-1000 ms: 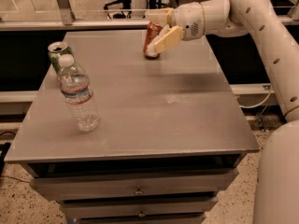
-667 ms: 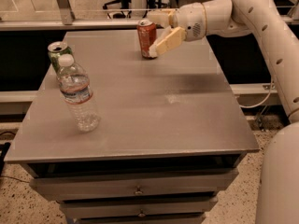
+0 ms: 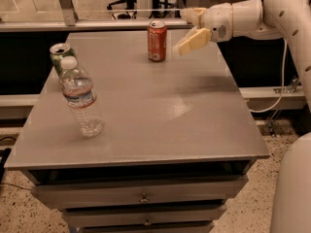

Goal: Knock coke can over

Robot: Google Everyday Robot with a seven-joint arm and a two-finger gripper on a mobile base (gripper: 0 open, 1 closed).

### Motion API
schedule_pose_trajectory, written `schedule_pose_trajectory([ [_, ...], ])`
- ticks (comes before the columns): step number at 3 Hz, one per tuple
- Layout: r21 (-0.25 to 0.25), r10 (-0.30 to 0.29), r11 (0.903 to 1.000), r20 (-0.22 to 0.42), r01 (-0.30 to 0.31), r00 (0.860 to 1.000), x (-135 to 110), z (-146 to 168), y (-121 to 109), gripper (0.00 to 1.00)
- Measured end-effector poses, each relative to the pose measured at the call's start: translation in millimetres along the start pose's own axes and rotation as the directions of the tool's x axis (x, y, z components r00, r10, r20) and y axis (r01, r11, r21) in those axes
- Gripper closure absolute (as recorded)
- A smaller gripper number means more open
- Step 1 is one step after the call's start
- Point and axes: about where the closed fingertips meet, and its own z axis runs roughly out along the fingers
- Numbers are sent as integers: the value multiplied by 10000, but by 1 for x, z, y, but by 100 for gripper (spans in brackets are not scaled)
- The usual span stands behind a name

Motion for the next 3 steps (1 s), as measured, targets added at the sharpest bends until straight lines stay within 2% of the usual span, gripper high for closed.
schedule_pose_trajectory([
  [1,489,-5,9988,-115,11,9999,13,0,-26,0],
  [3,389,-13,9992,-184,20,9998,26,31,-51,0],
])
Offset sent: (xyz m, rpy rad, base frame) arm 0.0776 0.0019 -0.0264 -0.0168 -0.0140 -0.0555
